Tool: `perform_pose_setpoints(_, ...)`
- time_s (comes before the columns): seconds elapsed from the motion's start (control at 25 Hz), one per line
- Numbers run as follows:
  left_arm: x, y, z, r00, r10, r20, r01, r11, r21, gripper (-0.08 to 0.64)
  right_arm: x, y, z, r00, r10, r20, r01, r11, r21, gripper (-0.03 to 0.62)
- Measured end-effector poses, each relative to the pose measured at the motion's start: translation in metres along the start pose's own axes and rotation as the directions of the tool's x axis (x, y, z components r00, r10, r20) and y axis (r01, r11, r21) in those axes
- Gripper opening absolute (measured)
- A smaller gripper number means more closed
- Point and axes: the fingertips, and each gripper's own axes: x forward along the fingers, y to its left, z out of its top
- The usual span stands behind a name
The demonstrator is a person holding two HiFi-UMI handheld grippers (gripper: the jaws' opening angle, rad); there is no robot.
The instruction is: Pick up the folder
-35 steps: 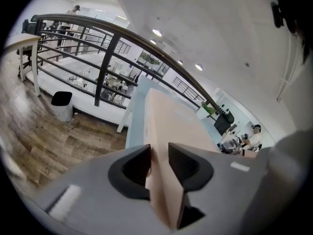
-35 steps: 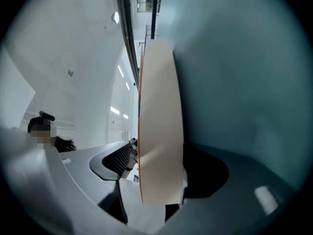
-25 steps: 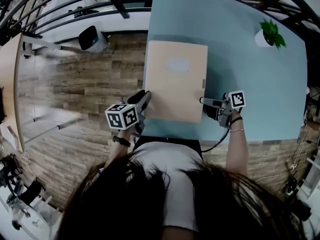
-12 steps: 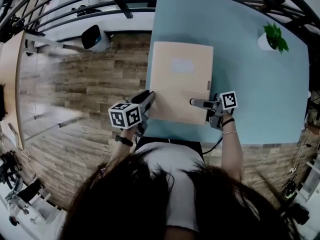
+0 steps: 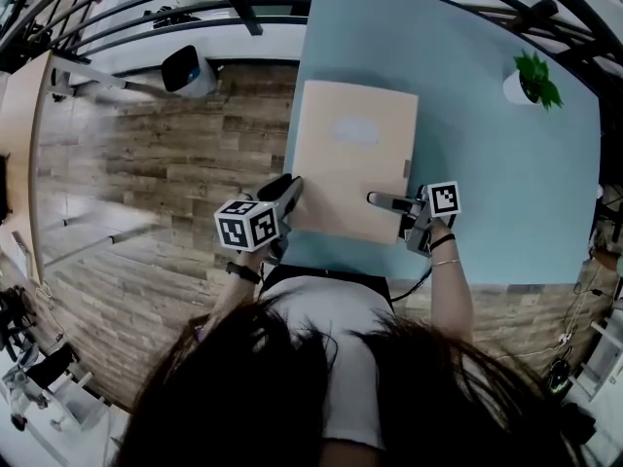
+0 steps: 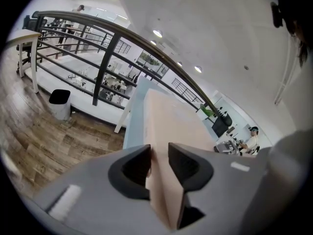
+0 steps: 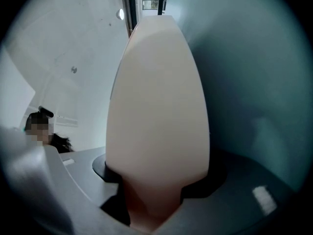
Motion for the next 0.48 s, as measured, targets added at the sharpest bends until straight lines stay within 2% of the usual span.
perform_pose_setpoints(0.24, -0.0045, 0.0008, 0.0005, 0.999, 0.02, 0.032, -0.021, 1.0, 0.023, 0.156, 0.0015, 0.0004, -0.004, 1.0, -0.026, 0.009, 0.026, 0.999, -0.021, 0.281)
perform_pose_setpoints(0.36, -0.0048, -0.0002, 0.0035, 0.997, 0.047, 0.058, -0.051, 0.997, 0.063, 0.156, 0.0001, 0.0011, -0.0033, 0.999, -0.036, 0.019, 0.036, 0.999, -0.035, 0.28)
perform_pose_setpoints(0.48, -0.0033, -0.0023, 0.0052, 0.997, 0.062, 0.046, -0.068, 0.991, 0.119, 0.15, -0.0006, 0.0052, -0.0036, 0.999, -0.033, 0.029, 0.035, 0.998, -0.05, 0.279)
